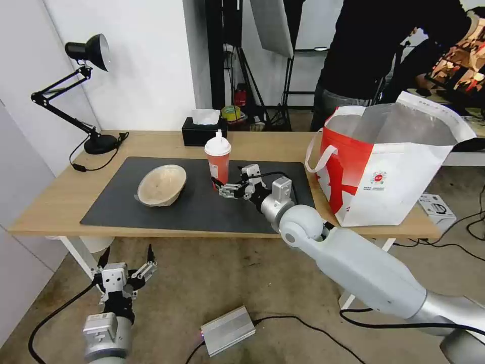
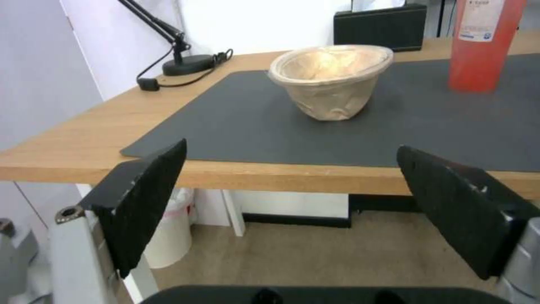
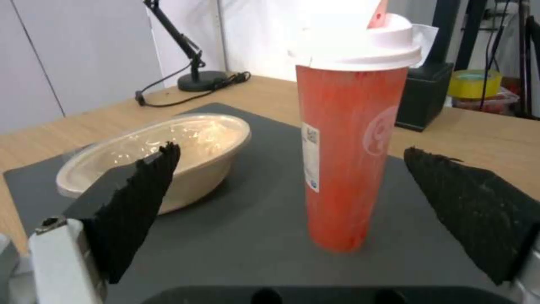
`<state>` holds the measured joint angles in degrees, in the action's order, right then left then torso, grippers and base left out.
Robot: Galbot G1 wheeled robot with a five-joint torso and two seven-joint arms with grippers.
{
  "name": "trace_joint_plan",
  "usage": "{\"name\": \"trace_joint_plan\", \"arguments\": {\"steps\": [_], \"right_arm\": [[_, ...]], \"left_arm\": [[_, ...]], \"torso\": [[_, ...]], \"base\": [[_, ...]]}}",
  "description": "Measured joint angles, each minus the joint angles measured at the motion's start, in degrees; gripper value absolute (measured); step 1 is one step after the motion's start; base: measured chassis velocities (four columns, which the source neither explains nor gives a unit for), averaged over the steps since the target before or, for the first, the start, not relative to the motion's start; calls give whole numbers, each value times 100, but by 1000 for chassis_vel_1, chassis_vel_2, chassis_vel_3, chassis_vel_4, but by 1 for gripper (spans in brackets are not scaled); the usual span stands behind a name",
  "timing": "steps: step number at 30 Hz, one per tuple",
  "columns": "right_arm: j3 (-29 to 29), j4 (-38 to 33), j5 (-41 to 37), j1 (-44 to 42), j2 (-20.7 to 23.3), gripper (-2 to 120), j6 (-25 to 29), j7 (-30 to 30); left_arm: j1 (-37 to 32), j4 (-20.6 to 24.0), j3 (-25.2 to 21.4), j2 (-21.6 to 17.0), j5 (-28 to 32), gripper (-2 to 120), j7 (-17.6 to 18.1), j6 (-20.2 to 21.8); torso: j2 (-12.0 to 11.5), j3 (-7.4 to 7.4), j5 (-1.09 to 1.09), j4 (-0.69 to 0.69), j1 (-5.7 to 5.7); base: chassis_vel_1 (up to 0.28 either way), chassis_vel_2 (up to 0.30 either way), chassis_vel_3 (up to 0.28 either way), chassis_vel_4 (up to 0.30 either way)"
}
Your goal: Pick up the trash from the table and place it into the takeout bag.
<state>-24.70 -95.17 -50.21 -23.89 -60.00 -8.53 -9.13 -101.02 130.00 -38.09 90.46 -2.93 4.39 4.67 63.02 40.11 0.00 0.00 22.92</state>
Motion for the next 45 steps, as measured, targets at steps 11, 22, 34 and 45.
{"name": "trace_joint_plan", "arguments": {"steps": [11,22,34,45], "right_arm": [[-4,222,46,48,-123,100,24,-33],[158,521,54,52,-170,100,59,-36],[166,1000,47,175,-432,100,186,24],[73,1186,54,243,-580,100,191,38]], "left_arm": [[-23,27,-30,10,9,100,5,-15],[-5,26,-44,17,12,100,9,-19],[19,-7,-62,0,23,100,13,-19],[38,-25,-69,-1,37,100,19,-19]], "torso": [[0,0,0,0,0],[0,0,0,0,0],[0,0,0,0,0],[0,0,0,1,0]], "base": [[0,0,0,0],[0,0,0,0],[0,0,0,0],[0,0,0,0]]}}
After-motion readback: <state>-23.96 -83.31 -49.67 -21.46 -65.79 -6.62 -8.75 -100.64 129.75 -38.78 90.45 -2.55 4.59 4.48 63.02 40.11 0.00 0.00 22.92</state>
